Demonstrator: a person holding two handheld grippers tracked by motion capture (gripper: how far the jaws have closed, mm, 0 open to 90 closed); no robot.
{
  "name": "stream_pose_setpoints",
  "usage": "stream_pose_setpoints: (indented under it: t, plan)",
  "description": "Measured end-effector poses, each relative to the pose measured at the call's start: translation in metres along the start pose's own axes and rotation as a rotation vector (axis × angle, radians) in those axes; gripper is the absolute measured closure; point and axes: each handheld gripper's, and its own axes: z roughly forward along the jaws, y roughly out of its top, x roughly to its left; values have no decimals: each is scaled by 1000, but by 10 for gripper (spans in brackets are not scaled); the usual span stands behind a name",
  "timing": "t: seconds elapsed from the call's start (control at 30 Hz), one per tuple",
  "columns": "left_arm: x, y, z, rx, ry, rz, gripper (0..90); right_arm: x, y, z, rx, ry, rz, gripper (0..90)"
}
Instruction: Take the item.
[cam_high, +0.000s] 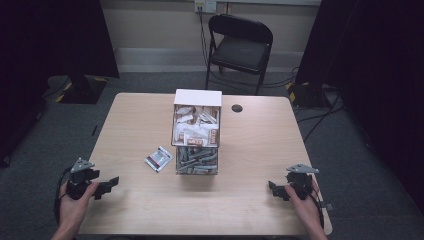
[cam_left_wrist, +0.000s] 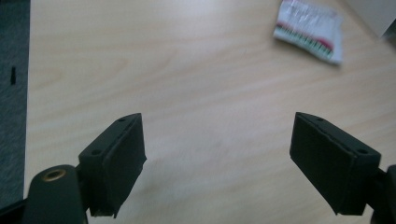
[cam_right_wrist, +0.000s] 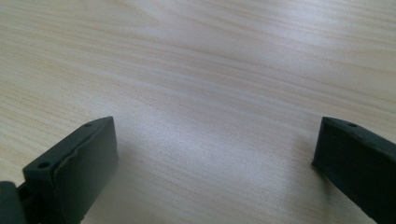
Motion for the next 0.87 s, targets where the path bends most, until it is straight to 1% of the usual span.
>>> stream_pose_setpoints:
  t: [0.03, 0.07, 0.1, 0.13, 0.2, 0.23, 0.27, 0.3, 0.33, 0.37, 0.4, 0.43, 0.53, 0.57, 0.6, 0.87]
  plan:
    - [1, -4, 2, 13, 2, -4, 180, 0, 0, 0, 0, 0, 0, 0]
    - [1, -6, 2, 17, 18, 0, 180, 0, 0, 0, 0, 0, 0, 0]
    - [1, -9, 3, 17, 33, 5, 180, 0, 0, 0, 0, 0, 0, 0]
    - [2, -11, 5, 13, 39, 8, 180, 0, 0, 0, 0, 0, 0, 0]
    - [3, -15, 8, 24, 48, -5, 180, 0, 0, 0, 0, 0, 0, 0]
    - [4, -17, 11, 31, 56, -2, 180, 0, 0, 0, 0, 0, -1, 0]
    - [3, -18, 12, 23, 66, 3, 166, 0, 0, 0, 0, 0, -1, 0]
    - [4, -17, 11, 23, 69, 3, 166, 0, 0, 0, 0, 0, 0, 0]
    - [3, -15, 12, 9, 70, 2, 174, 0, 0, 0, 0, 0, -1, 0]
    - [2, -14, 13, 10, 73, 8, 174, 0, 0, 0, 0, 0, -1, 0]
    - [1, -13, 15, 24, 90, 23, 165, 0, 0, 0, 0, 0, 0, 0]
    - [0, -13, 18, 31, 113, 28, 160, 0, 0, 0, 0, 0, 0, 0]
    - [0, -12, 24, 15, 110, 25, 92, 0, 0, 0, 0, 0, 0, 0]
    - [1, -13, 27, 0, 105, 31, 60, 0, 0, 0, 0, 0, 0, 0]
    - [1, -15, 30, -24, 101, 29, 0, 0, 0, 0, 0, 0, 0, 0]
    - [0, -15, 30, -23, 107, 25, 0, 0, 0, 0, 0, 0, 0, 0]
